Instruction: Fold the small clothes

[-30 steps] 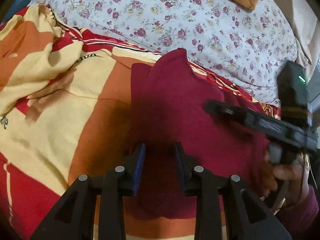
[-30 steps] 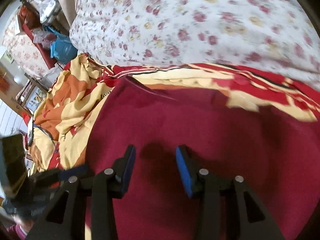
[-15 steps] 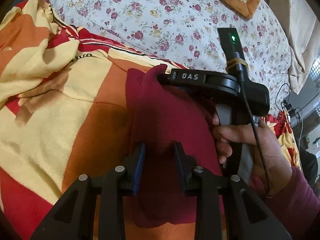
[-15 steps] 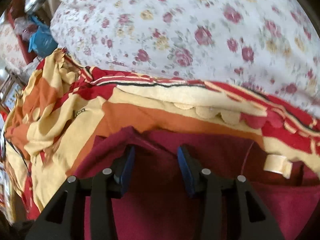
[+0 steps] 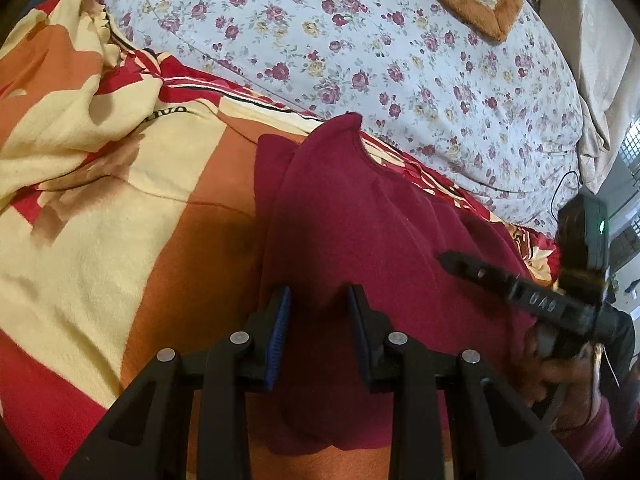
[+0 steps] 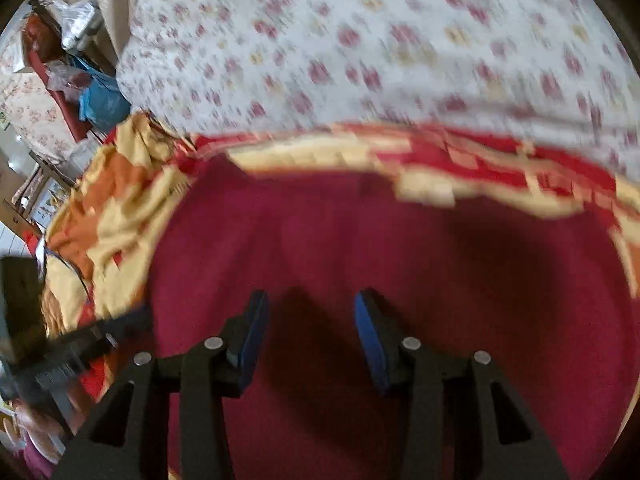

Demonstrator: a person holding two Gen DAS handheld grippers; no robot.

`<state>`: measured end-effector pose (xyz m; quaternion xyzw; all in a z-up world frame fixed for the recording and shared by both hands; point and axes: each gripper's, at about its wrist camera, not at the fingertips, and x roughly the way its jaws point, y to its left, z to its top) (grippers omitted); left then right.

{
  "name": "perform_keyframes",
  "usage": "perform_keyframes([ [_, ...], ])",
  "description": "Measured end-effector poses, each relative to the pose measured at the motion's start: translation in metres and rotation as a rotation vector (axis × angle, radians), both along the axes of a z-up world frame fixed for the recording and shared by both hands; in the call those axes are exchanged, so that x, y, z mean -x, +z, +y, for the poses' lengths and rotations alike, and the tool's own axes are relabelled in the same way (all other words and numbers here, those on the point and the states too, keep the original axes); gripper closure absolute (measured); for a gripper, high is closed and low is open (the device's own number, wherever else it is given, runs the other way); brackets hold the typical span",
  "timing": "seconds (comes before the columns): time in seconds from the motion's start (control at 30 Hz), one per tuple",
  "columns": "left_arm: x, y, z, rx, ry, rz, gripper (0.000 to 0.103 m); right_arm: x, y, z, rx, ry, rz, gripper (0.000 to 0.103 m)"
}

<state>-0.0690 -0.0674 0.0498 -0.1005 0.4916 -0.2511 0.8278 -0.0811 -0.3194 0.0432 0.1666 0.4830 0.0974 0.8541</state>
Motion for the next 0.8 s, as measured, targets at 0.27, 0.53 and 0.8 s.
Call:
perform_keyframes([
  [0.27,-0.003,0.006,0.009,0.068,0.027,0.038,0.075,0.017,0.011,-0.015,-0.093,-0.038,-0.031,0.062],
  [0.53,-0.020,0.012,0.029,0.125,0.127,0.100,0.040,0.006,0.015,-0.020,-0.145,-0.059,-0.057,0.058],
  [0.8,-0.035,-0.014,-0.003,0.007,0.029,0.145,0.040,0.010,0.007,-0.021,-0.122,-0.039,-0.036,0.058],
])
